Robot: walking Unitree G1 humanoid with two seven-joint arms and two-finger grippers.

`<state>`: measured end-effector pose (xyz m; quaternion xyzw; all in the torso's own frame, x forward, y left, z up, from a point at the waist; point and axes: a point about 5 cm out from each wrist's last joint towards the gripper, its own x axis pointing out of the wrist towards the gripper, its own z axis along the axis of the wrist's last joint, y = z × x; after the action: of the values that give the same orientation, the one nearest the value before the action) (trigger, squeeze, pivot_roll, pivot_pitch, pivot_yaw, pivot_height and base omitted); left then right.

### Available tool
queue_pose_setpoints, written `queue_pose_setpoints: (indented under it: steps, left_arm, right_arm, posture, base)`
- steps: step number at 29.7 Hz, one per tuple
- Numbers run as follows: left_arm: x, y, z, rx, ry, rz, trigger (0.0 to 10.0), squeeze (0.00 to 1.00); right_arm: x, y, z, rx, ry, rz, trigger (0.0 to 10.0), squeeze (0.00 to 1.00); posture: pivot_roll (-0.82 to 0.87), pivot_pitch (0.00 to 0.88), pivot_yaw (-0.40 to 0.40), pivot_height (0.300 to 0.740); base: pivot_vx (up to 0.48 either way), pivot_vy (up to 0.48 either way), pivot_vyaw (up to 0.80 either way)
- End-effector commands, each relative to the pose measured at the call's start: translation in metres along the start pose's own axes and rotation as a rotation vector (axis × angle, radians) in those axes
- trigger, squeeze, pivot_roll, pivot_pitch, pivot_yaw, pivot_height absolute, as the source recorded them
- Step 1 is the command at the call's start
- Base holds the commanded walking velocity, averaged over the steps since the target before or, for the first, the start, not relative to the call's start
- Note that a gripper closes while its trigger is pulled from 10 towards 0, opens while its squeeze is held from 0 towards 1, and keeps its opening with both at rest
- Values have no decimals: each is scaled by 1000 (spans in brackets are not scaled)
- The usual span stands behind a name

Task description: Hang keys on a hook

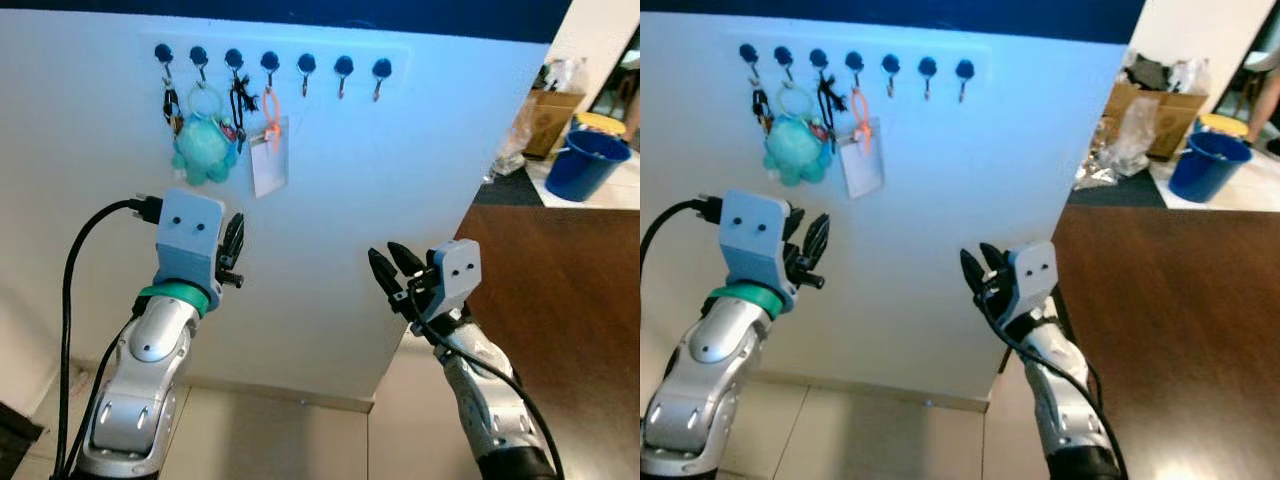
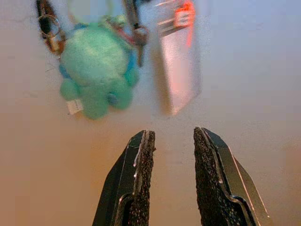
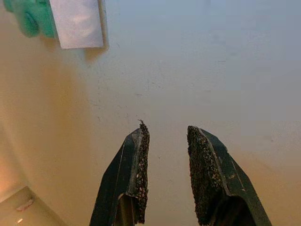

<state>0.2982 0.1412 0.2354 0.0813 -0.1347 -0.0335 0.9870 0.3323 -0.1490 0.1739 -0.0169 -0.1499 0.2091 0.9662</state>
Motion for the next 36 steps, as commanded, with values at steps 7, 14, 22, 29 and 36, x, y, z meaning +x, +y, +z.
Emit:
queue_pose_setpoints:
  steps: [7, 14, 22, 29, 36]
  left_arm:
    - [-2, 0, -4, 6, 14, 5, 10000, 0]
    - [-2, 1, -5, 6, 15, 7, 10000, 0]
    - [-2, 1, -5, 2, 17, 13, 10000, 0]
    - [-1, 0, -6, 1, 21, 6, 10000, 0]
    - [-1, 0, -7, 4, 24, 8, 10000, 0]
  right_arm:
    - [-2, -1, -1, 2, 8, -4, 10000, 0]
    - [-2, -1, -1, 1, 8, -5, 10000, 0]
    - [-1, -1, -1, 4, 6, -6, 10000, 0]
    - [-1, -2, 0, 8, 7, -8, 10000, 0]
    - [-1, -2, 0, 11, 7, -9, 10000, 0]
  posture:
    - [73, 115, 27, 740]
    - [73, 114, 26, 740]
    - [73, 107, 26, 740]
    - [74, 104, 25, 740]
    - [74, 102, 26, 740]
  base:
    - [-448, 0, 0]
    - [-448, 0, 0]
    - [-428, 0, 0]
    - [0, 0, 0]
    - [0, 0, 0]
